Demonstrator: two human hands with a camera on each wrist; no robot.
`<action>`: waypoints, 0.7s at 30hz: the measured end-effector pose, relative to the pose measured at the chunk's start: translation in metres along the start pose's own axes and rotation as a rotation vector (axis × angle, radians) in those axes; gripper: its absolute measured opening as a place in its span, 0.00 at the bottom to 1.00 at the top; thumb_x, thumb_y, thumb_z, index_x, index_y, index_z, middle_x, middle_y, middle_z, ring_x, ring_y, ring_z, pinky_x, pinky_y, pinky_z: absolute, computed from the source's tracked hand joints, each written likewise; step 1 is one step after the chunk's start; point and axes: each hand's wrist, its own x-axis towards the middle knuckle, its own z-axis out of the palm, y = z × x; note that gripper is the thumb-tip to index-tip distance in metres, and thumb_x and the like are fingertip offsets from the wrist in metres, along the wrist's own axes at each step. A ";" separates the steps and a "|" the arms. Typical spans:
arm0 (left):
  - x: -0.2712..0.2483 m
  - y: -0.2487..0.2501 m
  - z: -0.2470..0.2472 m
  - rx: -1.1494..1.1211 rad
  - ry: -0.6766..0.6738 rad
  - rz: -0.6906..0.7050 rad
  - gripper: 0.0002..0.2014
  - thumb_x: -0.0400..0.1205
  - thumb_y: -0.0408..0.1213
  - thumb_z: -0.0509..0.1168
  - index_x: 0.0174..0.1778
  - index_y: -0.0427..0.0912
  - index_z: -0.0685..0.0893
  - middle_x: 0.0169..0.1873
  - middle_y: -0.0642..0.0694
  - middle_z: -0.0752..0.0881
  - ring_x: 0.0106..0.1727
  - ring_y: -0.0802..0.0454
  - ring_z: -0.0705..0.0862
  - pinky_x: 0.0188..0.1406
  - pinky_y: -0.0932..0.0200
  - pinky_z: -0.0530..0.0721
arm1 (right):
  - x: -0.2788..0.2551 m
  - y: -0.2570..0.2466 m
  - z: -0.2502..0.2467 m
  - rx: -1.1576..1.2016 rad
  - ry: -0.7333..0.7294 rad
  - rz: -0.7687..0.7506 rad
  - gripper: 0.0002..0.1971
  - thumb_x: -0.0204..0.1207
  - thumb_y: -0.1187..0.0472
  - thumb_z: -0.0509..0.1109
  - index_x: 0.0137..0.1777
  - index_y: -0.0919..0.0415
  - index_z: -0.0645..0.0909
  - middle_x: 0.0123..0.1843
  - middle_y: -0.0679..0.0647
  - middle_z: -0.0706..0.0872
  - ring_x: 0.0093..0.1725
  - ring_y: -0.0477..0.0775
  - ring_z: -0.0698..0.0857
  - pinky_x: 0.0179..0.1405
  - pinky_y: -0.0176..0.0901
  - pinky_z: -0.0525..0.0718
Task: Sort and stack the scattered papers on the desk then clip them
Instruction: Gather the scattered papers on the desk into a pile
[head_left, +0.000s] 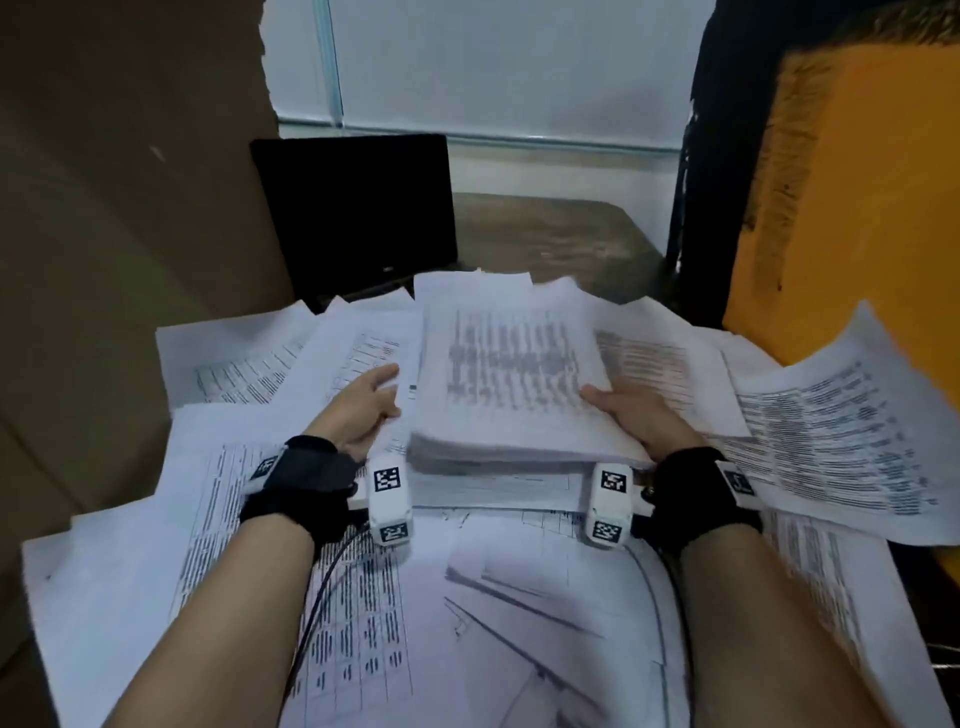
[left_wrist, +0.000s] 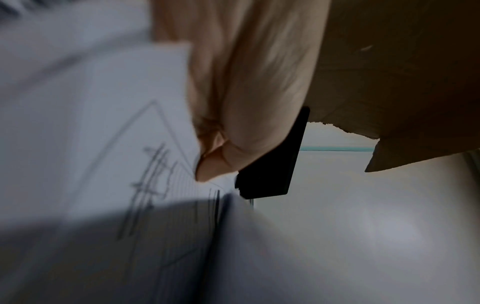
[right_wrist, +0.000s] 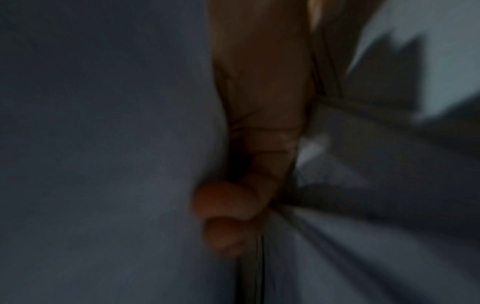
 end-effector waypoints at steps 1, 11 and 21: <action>0.001 0.000 0.000 -0.029 0.003 -0.017 0.28 0.82 0.16 0.50 0.78 0.39 0.67 0.76 0.41 0.72 0.72 0.46 0.76 0.66 0.54 0.79 | 0.004 0.002 0.004 -0.042 -0.011 0.023 0.09 0.83 0.65 0.66 0.59 0.66 0.82 0.50 0.60 0.89 0.30 0.44 0.88 0.31 0.30 0.85; 0.000 0.002 0.004 0.133 -0.096 0.037 0.18 0.84 0.25 0.60 0.70 0.33 0.74 0.56 0.38 0.86 0.45 0.47 0.90 0.46 0.55 0.88 | -0.010 -0.004 0.010 0.016 -0.112 0.133 0.06 0.81 0.68 0.64 0.55 0.66 0.81 0.33 0.55 0.85 0.24 0.48 0.83 0.22 0.35 0.82; 0.003 0.003 -0.011 -0.251 0.013 0.096 0.21 0.86 0.34 0.58 0.76 0.39 0.70 0.53 0.43 0.87 0.45 0.50 0.88 0.57 0.45 0.84 | -0.008 0.006 -0.054 0.447 0.018 0.140 0.22 0.83 0.57 0.66 0.76 0.55 0.71 0.63 0.74 0.84 0.57 0.71 0.88 0.50 0.50 0.91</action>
